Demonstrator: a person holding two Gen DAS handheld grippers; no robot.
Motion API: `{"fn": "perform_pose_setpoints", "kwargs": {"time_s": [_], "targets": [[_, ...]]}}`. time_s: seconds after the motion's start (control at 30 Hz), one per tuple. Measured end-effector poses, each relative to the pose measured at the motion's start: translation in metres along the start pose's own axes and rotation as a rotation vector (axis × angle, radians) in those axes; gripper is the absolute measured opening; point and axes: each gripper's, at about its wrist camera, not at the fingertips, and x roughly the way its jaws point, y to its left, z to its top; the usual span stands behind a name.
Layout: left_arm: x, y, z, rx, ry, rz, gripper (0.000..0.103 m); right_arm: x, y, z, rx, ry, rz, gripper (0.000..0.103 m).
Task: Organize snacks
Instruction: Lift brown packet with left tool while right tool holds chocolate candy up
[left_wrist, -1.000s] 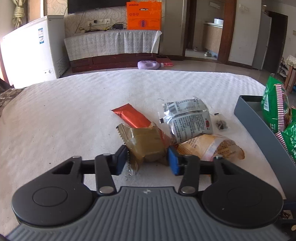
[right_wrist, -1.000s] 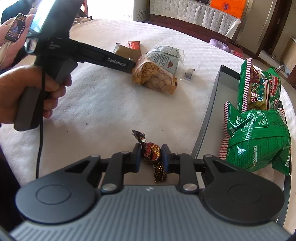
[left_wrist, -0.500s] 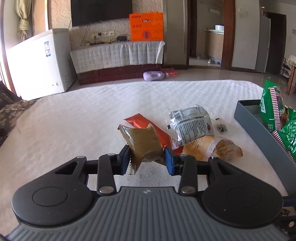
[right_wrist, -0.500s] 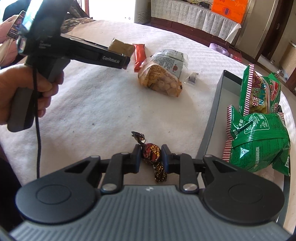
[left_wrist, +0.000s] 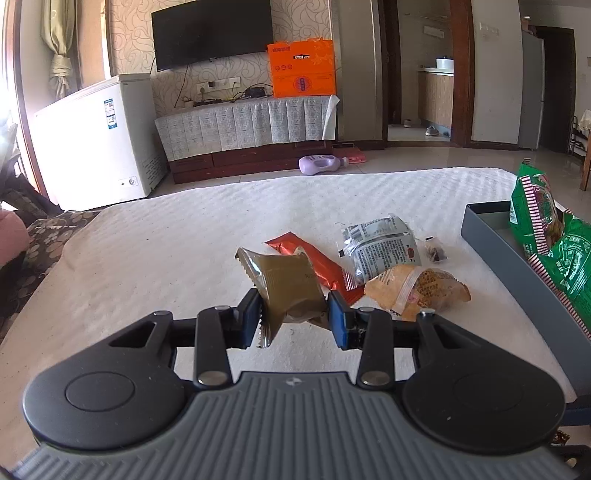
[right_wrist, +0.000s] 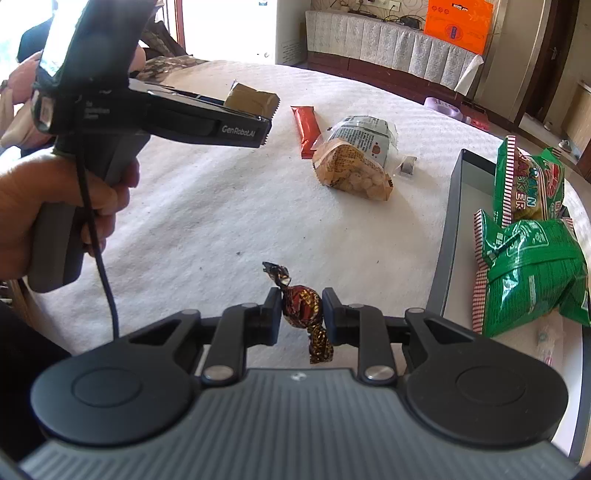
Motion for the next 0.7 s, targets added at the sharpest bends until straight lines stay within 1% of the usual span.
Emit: {"fn": "perform_pose_setpoints", "kwargs": {"time_s": [0.23, 0.43, 0.6, 0.7], "targets": [[-0.017, -0.001, -0.004, 0.005, -0.002, 0.032, 0.045, -0.005, -0.003, -0.007, 0.028, 0.002, 0.010, 0.027], [-0.046, 0.001, -0.006, -0.015, -0.009, 0.060, 0.045, -0.009, -0.009, -0.009, 0.040, -0.003, 0.017, 0.027], [-0.079, -0.002, -0.023, -0.031, -0.006, 0.072, 0.045, -0.016, -0.011, -0.009, 0.040, -0.028, 0.031, 0.027], [-0.085, -0.004, -0.029, -0.028, -0.005, 0.067, 0.045, -0.021, -0.012, -0.008, 0.042, -0.042, 0.034, 0.027]]}}
